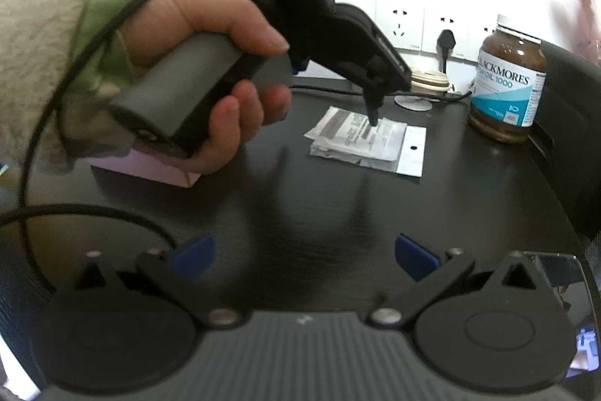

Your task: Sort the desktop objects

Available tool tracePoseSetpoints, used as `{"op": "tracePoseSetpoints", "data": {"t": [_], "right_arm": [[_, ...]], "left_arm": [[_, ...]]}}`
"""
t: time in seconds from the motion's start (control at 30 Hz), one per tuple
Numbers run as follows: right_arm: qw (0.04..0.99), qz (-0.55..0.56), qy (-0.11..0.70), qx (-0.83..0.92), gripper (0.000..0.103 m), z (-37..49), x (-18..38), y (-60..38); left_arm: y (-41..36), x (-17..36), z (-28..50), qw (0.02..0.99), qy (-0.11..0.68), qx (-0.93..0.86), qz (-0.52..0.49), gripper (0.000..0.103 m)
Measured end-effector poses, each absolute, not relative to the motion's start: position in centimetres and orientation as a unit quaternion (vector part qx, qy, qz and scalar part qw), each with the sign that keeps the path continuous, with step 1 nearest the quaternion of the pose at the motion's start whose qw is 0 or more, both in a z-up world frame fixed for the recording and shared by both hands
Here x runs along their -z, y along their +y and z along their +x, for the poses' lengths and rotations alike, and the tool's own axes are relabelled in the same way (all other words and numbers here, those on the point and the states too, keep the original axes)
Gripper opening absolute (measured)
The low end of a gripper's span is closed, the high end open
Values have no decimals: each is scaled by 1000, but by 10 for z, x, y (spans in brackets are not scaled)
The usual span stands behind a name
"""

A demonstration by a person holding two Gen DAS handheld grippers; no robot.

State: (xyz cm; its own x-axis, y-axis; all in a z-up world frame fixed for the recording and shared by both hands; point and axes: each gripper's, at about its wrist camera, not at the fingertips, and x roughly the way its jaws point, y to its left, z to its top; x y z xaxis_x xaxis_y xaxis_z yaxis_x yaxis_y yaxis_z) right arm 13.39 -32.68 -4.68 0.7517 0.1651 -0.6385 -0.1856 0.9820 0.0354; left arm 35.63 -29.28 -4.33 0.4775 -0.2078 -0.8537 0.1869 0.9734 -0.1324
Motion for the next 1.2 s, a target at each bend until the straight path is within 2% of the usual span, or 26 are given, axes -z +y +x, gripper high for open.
{"op": "tracePoseSetpoints", "data": {"t": [0.47,0.6,0.9,0.97,1.0,1.17,1.2], "right_arm": [[933,-15,346,-96,102,139,52,-328],[933,-13,347,-96,102,140,53,-329],[933,-14,347,-98,102,143,54,-327],[932,-14,348,-98,102,143,54,-326],[932,-15,348,-99,102,143,54,-326],[932,-14,348,-101,102,144,54,-324],[932,-14,347,-102,102,144,54,-324]], "left_arm": [[-296,56,363,859,500,108,-9,92],[-293,54,364,860,498,110,-13,84],[-291,54,365,861,497,108,-14,80],[-290,53,364,862,496,107,-13,74],[-289,53,363,862,495,107,-12,63],[-286,47,361,862,491,124,-17,44],[-285,45,360,862,490,129,-20,36]]}}
